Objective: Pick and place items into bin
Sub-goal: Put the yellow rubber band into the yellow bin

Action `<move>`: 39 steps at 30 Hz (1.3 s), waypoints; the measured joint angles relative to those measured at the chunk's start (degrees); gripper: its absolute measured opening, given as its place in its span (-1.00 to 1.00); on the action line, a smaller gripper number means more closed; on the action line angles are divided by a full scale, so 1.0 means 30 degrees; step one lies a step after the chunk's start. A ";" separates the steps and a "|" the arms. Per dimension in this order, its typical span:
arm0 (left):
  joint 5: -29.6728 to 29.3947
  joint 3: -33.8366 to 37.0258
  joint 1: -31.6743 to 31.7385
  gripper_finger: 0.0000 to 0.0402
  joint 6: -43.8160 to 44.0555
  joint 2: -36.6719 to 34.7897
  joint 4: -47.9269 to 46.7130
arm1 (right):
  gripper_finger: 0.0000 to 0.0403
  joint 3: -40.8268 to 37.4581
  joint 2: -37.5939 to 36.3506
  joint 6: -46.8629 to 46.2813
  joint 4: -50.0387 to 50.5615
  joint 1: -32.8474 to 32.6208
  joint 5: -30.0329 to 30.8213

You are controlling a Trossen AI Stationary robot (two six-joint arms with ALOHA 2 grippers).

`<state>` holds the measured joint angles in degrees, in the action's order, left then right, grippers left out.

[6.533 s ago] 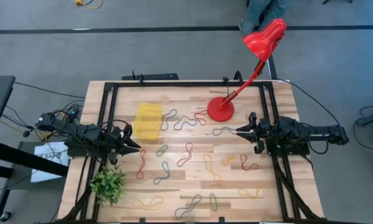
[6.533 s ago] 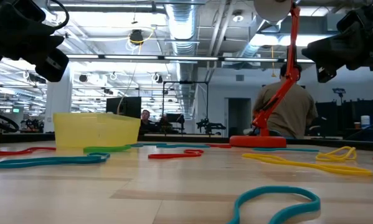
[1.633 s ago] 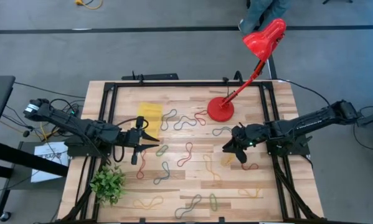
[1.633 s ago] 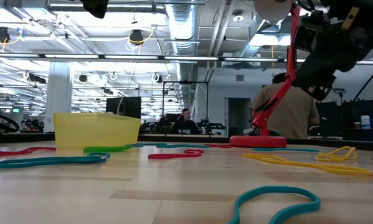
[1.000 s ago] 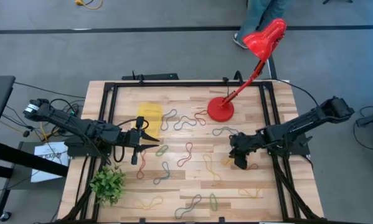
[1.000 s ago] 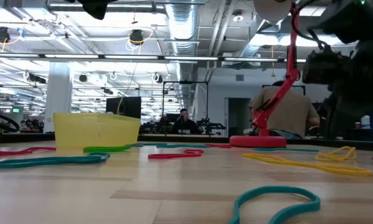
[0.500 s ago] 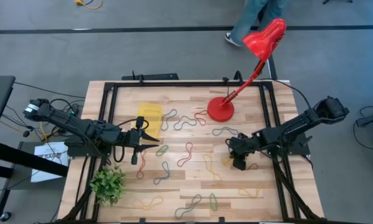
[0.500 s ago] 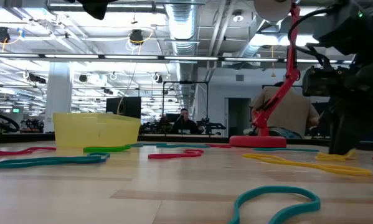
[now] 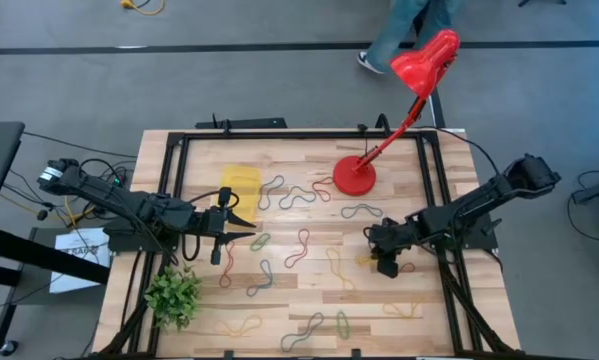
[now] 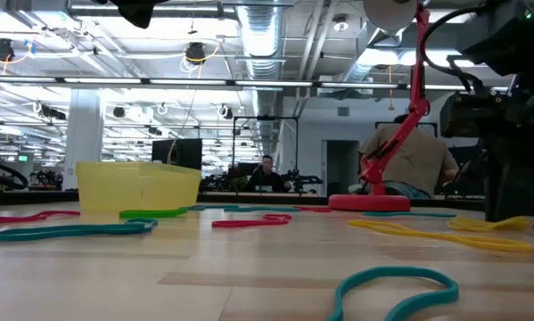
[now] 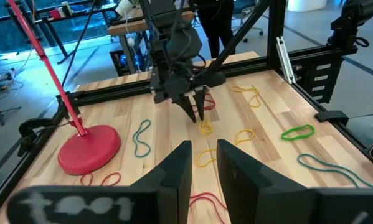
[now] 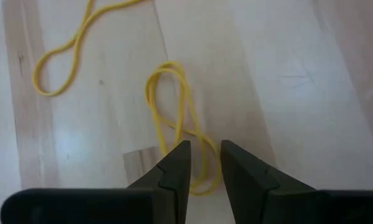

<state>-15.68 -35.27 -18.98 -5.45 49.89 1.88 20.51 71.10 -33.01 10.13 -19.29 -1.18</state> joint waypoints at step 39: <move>0.0007 0.0000 -0.0006 -0.67 -0.0023 -0.0007 -0.0113 | -0.98 0.4286 0.3592 0.6024 -0.7719 -0.0282 0.7212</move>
<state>-15.66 -35.27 -19.00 -5.52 49.87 1.54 33.37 81.88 -14.94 -13.02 -20.14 20.46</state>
